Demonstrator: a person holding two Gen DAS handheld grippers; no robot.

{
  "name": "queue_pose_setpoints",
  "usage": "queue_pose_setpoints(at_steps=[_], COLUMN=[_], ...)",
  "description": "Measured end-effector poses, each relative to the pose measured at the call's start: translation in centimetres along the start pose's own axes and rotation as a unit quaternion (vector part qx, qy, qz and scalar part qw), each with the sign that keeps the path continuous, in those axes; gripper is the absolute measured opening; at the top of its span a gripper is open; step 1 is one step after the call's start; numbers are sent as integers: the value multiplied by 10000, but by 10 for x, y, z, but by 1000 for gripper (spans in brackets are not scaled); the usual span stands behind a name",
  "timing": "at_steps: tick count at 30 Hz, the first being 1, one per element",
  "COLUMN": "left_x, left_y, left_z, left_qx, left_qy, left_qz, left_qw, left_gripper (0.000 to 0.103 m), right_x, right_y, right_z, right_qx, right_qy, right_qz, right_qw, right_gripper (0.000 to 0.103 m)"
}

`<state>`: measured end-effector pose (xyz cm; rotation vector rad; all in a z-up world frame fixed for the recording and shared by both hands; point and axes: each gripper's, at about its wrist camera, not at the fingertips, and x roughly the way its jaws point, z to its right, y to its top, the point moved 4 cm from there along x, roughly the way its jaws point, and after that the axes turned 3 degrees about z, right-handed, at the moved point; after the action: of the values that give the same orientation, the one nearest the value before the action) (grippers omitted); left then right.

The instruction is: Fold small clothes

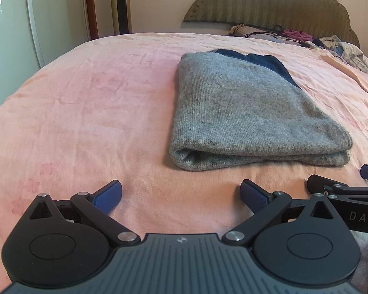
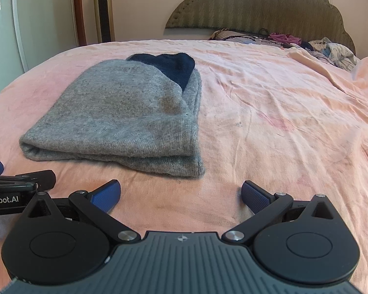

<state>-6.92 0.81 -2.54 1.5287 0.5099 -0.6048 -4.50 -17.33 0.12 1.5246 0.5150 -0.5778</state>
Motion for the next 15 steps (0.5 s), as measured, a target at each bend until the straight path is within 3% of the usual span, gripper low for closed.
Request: queue_pose_setpoints(at_steps=[15], left_x=[-2], left_y=[-3], left_z=[0], left_qx=[-32], left_qy=[14], left_qz=[106], left_qw=[9999], left_gripper=[103], right_x=[-1], right_y=[0], right_z=[0], right_qx=[-20], right_qy=[10], right_qz=[21], right_qw=[10000], right_gripper=[103])
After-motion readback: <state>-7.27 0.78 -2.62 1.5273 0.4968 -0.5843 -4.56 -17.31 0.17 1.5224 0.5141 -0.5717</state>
